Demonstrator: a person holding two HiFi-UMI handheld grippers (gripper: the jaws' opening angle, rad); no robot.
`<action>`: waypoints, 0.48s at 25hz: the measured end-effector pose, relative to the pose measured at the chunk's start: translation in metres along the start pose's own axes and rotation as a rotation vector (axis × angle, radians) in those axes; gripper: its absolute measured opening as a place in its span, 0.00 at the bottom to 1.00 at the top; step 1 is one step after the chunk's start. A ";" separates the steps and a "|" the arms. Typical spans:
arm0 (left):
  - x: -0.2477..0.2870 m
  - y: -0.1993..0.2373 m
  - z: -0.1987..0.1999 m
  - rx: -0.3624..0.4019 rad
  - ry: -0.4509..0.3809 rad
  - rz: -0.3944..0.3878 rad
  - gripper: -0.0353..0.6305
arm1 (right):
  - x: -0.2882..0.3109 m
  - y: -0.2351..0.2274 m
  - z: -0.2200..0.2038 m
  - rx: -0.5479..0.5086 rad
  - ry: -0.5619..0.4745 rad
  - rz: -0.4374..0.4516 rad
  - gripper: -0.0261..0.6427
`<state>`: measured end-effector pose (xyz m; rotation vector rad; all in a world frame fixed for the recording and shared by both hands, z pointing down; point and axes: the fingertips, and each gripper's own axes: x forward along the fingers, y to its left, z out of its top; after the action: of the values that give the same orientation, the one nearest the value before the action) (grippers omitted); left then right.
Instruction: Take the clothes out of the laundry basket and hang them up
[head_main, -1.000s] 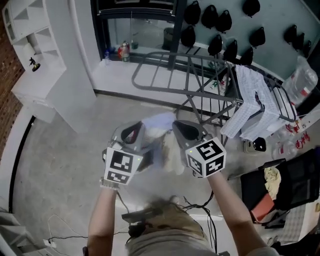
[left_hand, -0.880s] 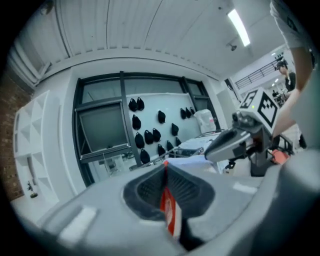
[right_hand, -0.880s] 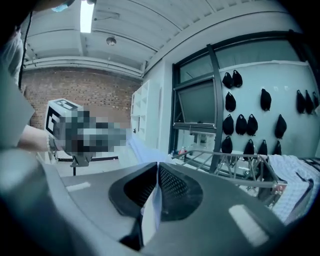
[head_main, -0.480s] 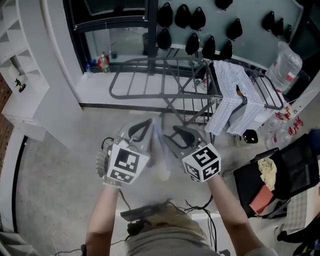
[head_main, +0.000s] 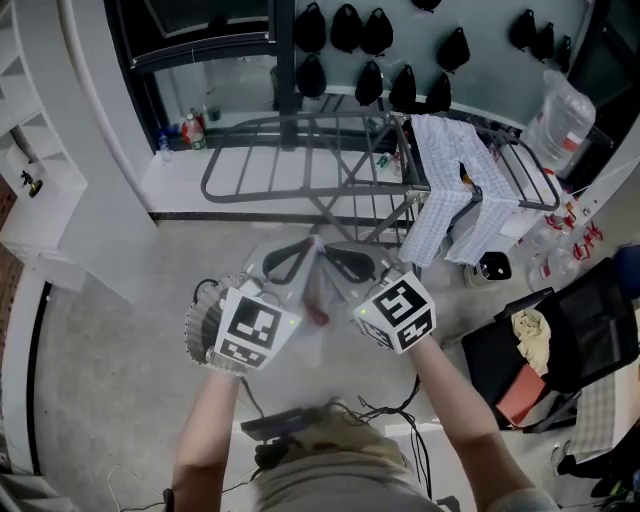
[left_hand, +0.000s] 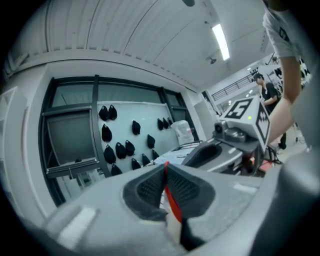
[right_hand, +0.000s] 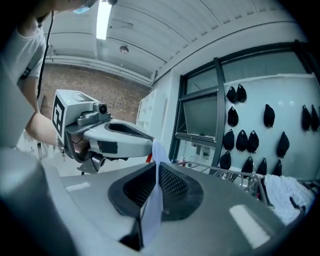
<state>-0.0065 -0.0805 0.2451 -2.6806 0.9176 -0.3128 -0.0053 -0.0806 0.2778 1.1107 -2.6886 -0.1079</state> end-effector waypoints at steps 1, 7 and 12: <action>0.001 0.002 -0.003 -0.014 0.003 0.016 0.06 | 0.000 -0.003 0.002 -0.019 0.011 -0.011 0.07; -0.004 -0.012 -0.053 -0.072 0.109 0.019 0.28 | -0.006 -0.036 0.016 -0.041 0.012 -0.108 0.07; 0.001 -0.050 -0.103 -0.080 0.245 -0.052 0.37 | -0.019 -0.064 0.039 -0.041 -0.030 -0.164 0.07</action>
<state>-0.0083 -0.0643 0.3585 -2.7862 0.9469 -0.6408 0.0430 -0.1134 0.2269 1.3255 -2.6045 -0.2084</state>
